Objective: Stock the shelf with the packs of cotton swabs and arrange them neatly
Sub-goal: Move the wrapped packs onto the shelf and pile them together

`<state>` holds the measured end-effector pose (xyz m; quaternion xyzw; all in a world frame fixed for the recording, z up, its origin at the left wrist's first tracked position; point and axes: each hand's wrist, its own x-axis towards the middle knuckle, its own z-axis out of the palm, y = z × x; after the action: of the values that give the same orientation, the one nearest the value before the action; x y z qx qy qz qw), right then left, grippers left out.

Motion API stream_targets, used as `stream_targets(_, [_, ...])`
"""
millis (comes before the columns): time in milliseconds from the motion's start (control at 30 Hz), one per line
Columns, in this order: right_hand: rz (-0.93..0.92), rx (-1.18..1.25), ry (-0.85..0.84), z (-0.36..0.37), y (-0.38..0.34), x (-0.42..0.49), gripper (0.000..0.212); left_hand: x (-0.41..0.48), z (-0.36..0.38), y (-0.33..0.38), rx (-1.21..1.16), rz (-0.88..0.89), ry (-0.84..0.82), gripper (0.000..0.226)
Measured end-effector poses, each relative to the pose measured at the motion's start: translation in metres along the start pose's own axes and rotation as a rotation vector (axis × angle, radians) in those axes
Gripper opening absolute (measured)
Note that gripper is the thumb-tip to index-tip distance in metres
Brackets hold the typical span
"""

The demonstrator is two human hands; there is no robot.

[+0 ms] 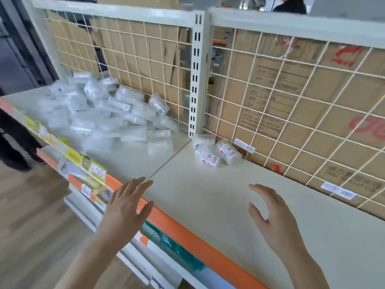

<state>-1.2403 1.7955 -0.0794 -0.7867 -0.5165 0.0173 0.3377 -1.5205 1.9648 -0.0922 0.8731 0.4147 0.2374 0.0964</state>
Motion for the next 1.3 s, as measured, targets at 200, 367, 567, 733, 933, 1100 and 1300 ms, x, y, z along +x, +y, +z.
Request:
stream_targets(200, [-0.116,0.082,-0.101,0.026,-0.019,0.021,0.035,-0.032,-0.025,-0.02,0.044,-0.159,0.089,0.054])
stream_targets(367, [-0.176,0.139,-0.181,0.049,-0.04,0.038,0.033,-0.035,-0.034,-0.041,0.044,-0.231,0.085,0.056])
stream_targets(567, [-0.198,0.127,-0.208,0.082,-0.07,0.071,0.035,0.002,-0.032,-0.083,0.002,-0.243,0.083,0.06])
stream_targets(733, [-0.173,0.104,-0.187,0.118,-0.102,0.11,0.035,0.053,-0.03,-0.138,-0.003,-0.192,0.052,0.06])
stream_targets(933, [-0.112,0.04,-0.167,0.164,-0.14,0.157,0.041,0.12,-0.03,-0.196,-0.06,-0.117,0.033,0.061])
stream_targets(1100, [-0.123,0.01,-0.155,0.199,-0.174,0.188,0.048,0.165,-0.038,-0.22,-0.095,0.033,0.054,0.056])
stream_targets(1300, [-0.213,-0.125,-0.301,0.231,-0.205,0.218,0.064,0.207,-0.035,-0.224,0.105,0.197,0.009,0.057])
